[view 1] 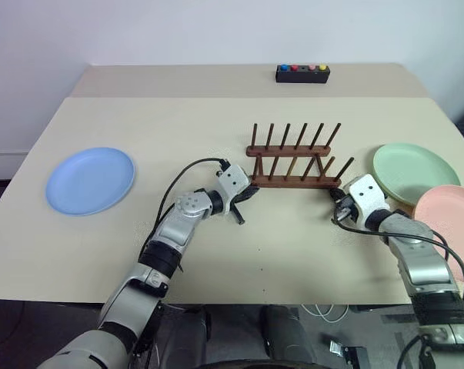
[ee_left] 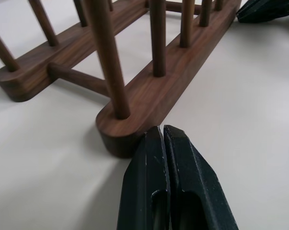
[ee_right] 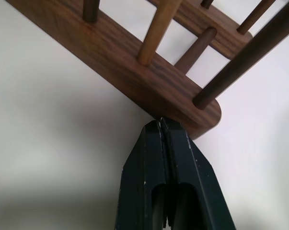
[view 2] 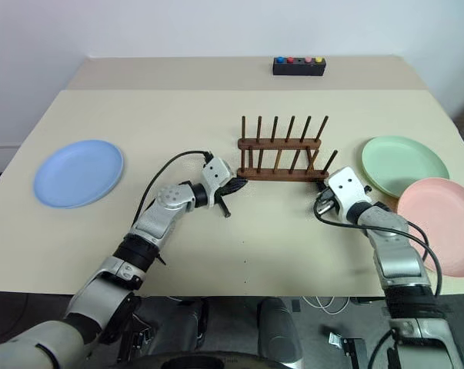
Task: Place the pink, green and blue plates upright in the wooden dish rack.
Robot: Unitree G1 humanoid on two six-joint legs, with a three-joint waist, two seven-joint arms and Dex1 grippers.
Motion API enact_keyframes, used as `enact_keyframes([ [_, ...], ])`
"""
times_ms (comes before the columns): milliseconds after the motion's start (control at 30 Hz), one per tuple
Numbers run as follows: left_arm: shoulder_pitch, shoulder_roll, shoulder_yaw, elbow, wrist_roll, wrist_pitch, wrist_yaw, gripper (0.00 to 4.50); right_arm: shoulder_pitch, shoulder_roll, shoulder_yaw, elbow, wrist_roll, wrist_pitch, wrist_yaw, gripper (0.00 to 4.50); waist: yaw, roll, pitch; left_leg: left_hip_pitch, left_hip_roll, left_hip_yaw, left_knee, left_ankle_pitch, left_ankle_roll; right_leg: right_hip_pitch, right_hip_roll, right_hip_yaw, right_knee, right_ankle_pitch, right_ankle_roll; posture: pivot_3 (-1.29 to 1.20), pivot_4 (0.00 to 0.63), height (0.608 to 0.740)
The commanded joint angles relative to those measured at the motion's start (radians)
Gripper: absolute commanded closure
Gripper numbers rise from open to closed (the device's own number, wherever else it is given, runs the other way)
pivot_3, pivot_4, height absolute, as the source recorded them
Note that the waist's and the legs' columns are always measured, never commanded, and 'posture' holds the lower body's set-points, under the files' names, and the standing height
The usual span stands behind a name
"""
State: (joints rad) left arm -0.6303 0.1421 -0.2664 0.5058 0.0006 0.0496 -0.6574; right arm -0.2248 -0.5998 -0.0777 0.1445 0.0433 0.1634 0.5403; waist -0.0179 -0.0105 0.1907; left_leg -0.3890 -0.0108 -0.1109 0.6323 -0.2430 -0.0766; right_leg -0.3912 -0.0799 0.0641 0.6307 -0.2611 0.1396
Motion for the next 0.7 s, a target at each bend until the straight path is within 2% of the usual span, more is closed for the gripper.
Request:
enact_keyframes([
  [33,-0.006,0.002,0.014,0.026,0.016,-0.014,0.022,4.44,-0.024,0.005,-0.002,0.017,-0.01,-0.034,-0.012,4.5,0.0,0.0,0.0,0.0,0.0,0.0,0.0,0.0,0.0,0.0,0.0,0.0,0.0,0.0,0.0,0.0,0.15,0.734],
  [367,0.007,0.006,0.02,0.023,0.008,-0.012,0.026,4.44,-0.01,0.006,-0.004,-0.001,-0.008,-0.055,-0.001,4.5,0.0,0.0,0.0,0.0,0.0,0.0,0.0,0.0,0.0,0.0,0.0,0.0,0.0,0.0,0.0,0.0,0.15,0.734],
  [633,0.135,0.065,0.0,-0.212,-0.07,0.073,-0.133,4.44,0.154,-0.085,-0.115,-0.264,0.077,0.024,0.09,4.5,0.0,0.001,0.0,-0.001,0.0,0.0,-0.002,0.0,0.0,-0.002,0.0,0.0,0.0,0.0,0.0,0.0,0.15,0.734],
  [700,0.176,0.088,-0.002,-0.291,-0.096,0.102,-0.173,4.44,0.21,-0.119,-0.17,-0.334,0.146,0.074,0.144,4.5,0.002,0.001,0.0,-0.001,0.0,0.0,-0.002,0.0,0.0,-0.001,0.0,0.0,0.0,0.0,0.0,0.0,0.15,0.734],
])
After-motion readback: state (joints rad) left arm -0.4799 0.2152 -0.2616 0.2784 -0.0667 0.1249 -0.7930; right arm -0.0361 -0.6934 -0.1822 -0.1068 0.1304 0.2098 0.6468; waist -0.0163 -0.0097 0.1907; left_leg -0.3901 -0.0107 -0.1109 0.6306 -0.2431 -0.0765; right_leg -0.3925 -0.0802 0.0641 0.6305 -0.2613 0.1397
